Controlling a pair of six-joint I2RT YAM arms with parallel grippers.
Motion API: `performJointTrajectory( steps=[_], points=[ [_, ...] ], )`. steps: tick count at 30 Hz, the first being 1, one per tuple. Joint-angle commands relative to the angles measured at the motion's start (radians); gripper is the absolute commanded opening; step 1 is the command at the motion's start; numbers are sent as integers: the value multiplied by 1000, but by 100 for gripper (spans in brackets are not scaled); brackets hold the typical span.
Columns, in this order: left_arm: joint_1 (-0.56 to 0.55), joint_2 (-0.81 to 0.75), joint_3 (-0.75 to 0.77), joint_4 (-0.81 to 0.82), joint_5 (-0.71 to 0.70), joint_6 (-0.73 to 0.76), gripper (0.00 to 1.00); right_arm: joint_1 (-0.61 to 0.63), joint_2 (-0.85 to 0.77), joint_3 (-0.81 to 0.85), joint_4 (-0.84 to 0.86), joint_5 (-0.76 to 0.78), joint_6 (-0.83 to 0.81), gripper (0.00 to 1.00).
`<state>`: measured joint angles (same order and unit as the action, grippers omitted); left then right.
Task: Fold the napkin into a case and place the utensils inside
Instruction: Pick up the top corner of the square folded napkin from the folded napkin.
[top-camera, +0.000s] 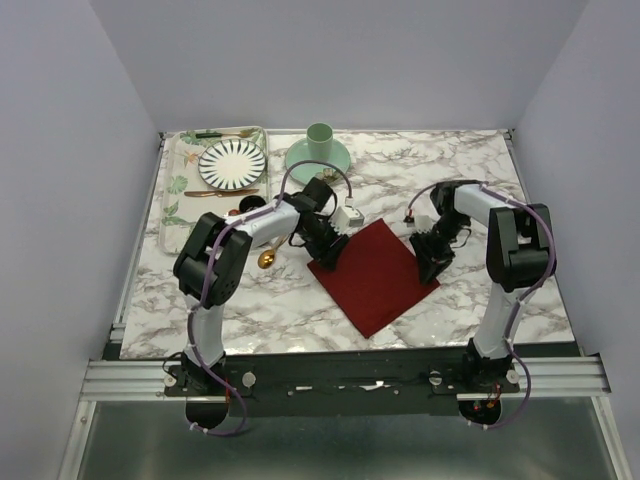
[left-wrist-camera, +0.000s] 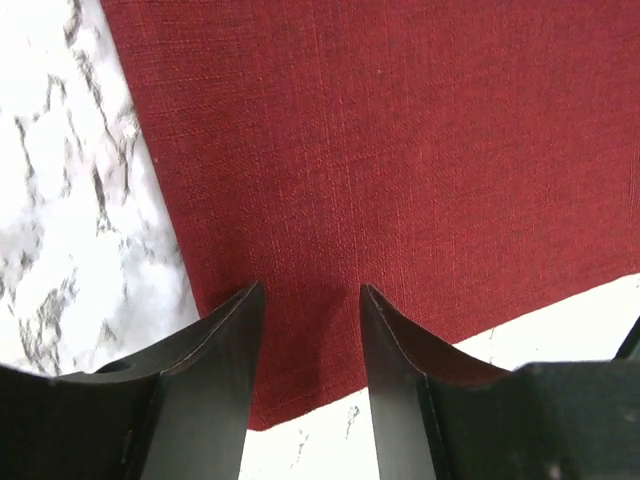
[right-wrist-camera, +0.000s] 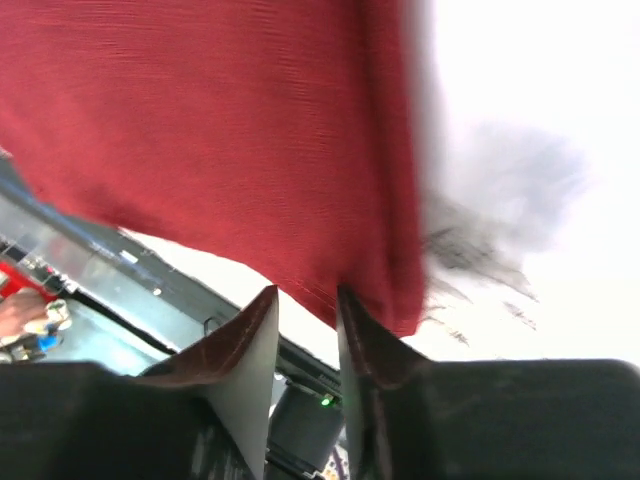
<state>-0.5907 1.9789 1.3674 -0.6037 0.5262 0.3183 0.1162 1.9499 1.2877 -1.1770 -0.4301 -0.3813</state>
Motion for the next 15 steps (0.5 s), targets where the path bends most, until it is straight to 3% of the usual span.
performJointTrajectory(
  steps=[1,7,12,15],
  points=[
    [2,-58,-122,-36,-97,5,53,5,66,13,92,85,36,32],
    [2,-124,-214,-42,-95,-25,55,48,129,87,105,86,42,27],
    [14,-225,-241,4,-92,-4,70,51,100,108,44,70,29,27],
    [9,-357,-295,99,-68,50,74,50,46,116,-8,13,15,31]
  ],
)
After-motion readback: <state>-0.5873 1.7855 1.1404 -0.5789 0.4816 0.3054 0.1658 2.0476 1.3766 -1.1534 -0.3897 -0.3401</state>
